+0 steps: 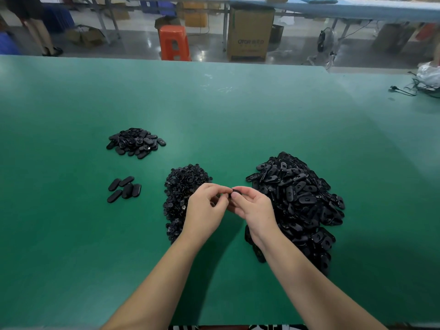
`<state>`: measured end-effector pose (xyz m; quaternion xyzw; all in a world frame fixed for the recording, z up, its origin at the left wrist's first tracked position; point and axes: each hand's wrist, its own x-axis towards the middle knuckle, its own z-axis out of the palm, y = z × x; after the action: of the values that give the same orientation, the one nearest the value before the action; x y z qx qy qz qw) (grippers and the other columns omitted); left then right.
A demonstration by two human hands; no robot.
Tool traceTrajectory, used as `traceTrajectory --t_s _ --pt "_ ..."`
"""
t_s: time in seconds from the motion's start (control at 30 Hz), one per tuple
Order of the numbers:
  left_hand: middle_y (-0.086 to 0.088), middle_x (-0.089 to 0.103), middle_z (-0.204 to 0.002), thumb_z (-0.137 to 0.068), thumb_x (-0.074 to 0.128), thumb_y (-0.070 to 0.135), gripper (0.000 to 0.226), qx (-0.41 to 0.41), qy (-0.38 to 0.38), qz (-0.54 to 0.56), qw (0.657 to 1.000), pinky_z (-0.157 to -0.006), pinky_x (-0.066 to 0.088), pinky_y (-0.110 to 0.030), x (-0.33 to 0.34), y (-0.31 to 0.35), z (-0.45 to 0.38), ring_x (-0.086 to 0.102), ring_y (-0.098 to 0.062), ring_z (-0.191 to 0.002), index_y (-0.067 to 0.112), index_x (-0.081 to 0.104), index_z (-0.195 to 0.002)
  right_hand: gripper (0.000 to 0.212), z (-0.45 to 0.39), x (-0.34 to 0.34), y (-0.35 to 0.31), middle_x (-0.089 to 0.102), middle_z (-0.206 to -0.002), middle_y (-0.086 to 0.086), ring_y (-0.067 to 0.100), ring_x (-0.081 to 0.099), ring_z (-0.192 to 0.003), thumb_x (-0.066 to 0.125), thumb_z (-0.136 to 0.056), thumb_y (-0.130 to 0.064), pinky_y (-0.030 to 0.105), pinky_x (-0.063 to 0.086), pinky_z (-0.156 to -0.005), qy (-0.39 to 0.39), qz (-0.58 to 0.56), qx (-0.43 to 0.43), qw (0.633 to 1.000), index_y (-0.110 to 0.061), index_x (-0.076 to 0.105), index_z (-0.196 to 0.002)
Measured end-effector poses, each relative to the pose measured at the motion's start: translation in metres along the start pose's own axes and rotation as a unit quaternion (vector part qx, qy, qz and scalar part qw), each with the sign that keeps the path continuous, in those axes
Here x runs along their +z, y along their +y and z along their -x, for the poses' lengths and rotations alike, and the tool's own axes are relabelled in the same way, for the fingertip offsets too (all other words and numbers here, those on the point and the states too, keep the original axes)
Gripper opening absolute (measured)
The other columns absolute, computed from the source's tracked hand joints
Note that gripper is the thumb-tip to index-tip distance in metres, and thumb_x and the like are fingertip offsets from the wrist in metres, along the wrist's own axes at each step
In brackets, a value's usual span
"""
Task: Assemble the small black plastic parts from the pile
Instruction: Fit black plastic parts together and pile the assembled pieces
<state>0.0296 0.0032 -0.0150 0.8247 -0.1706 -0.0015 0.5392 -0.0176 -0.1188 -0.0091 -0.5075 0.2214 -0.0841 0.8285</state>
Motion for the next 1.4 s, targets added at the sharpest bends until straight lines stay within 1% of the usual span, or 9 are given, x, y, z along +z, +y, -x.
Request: traceTrajectory --t_s 0.1,0.23,0.4,0.53,0.63,0.77,0.83,1.17,1.4 --pt "0.011 0.071 -0.085 -0.090 0.069 0.014 0.024 -0.066 -0.014 0.042 0.997 -0.065 0.044 -0.008 -0.002 -0.002 -0.006 0.060 0.004 -0.069 0.029 0.075 -0.108 0.011 -0.001 0.001 -0.002 0.073 -0.103 0.024 0.026 0.075 -0.084 0.058 -0.097 0.006 0.031 0.062 -0.077 -0.007 0.033 -0.010 0.999 0.005 0.063 -0.106" --pt "0.006 0.075 -0.073 -0.090 0.069 0.013 0.016 -0.136 -0.059 0.113 0.982 -0.062 0.049 -0.021 -0.005 -0.003 -0.012 0.064 -0.004 -0.062 0.025 0.080 -0.087 0.010 -0.004 0.000 -0.001 0.072 -0.100 0.025 0.024 0.075 -0.076 0.056 -0.097 0.006 0.032 0.063 -0.077 -0.007 0.073 -0.020 0.997 0.004 0.063 -0.104" --pt "-0.005 0.075 -0.071 -0.087 0.073 0.017 0.014 -0.162 -0.081 0.108 0.977 -0.064 0.049 -0.034 -0.009 -0.006 -0.014 0.059 -0.014 -0.060 0.025 0.080 -0.078 0.012 -0.006 -0.003 0.001 0.076 -0.084 0.008 0.016 0.074 -0.071 0.057 -0.097 0.005 0.024 0.060 -0.069 -0.015 0.162 -0.033 0.986 0.001 0.067 -0.103" --pt "-0.009 0.075 -0.074 -0.087 0.074 0.019 0.011 -0.149 -0.095 0.071 0.982 -0.063 0.047 -0.033 -0.011 -0.008 -0.016 0.055 -0.016 -0.061 0.020 0.079 -0.077 0.020 -0.005 -0.003 0.001 0.075 -0.083 0.006 0.017 0.074 -0.075 0.058 -0.096 0.004 0.026 0.061 -0.072 -0.020 0.210 -0.046 0.976 -0.013 0.069 -0.093" --pt "-0.008 0.074 -0.073 -0.088 0.074 0.023 0.014 -0.131 -0.106 0.025 0.985 -0.060 0.044 -0.030 -0.013 -0.009 -0.017 0.052 -0.014 -0.058 0.021 0.077 -0.074 0.021 -0.005 -0.004 0.000 0.075 -0.088 0.009 0.018 0.075 -0.078 0.059 -0.096 0.003 0.025 0.061 -0.070 -0.022 0.242 -0.054 0.968 -0.016 0.068 -0.093" --pt "-0.006 0.073 -0.072 -0.087 0.075 0.023 0.015 -0.130 -0.100 0.024 0.986 -0.062 0.048 -0.034 -0.013 -0.009 -0.017 0.055 -0.014 -0.060 0.020 0.076 -0.072 0.024 -0.005 -0.005 -0.001 0.075 -0.086 0.005 0.017 0.076 -0.078 0.059 -0.096 0.002 0.025 0.061 -0.069 -0.025 0.262 -0.055 0.963 -0.019 0.069 -0.090" --pt "-0.002 0.073 -0.072 -0.087 0.076 0.024 0.015 -0.131 -0.095 0.015 0.987 -0.062 0.046 -0.030 -0.011 -0.009 -0.016 0.054 -0.012 -0.060 0.021 0.075 -0.072 0.028 -0.006 -0.005 0.001 0.075 -0.084 0.002 0.016 0.076 -0.077 0.059 -0.097 0.002 0.027 0.062 -0.071 -0.022 0.271 -0.052 0.961 -0.022 0.068 -0.088" --pt "0.010 0.067 -0.059 -0.085 0.075 0.024 0.015 -0.140 -0.088 0.009 0.986 -0.050 0.037 -0.022 -0.004 -0.013 -0.011 0.045 -0.004 -0.048 0.021 0.074 -0.071 0.031 -0.008 -0.012 0.010 0.076 -0.085 -0.001 0.018 0.076 -0.079 0.058 -0.097 -0.001 0.032 0.063 -0.074 -0.022 0.301 -0.036 0.953 -0.027 0.069 -0.086" --pt "0.009 0.059 -0.054 -0.083 0.076 0.021 0.017 -0.134 -0.095 -0.006 0.986 -0.047 0.036 -0.022 -0.007 -0.010 -0.012 0.044 -0.007 -0.046 0.016 0.069 -0.067 0.027 -0.011 -0.016 0.007 0.073 -0.069 -0.002 0.022 0.074 -0.069 0.056 -0.099 -0.003 0.037 0.063 -0.076 -0.054 0.353 -0.041 0.933 -0.026 0.068 -0.090"
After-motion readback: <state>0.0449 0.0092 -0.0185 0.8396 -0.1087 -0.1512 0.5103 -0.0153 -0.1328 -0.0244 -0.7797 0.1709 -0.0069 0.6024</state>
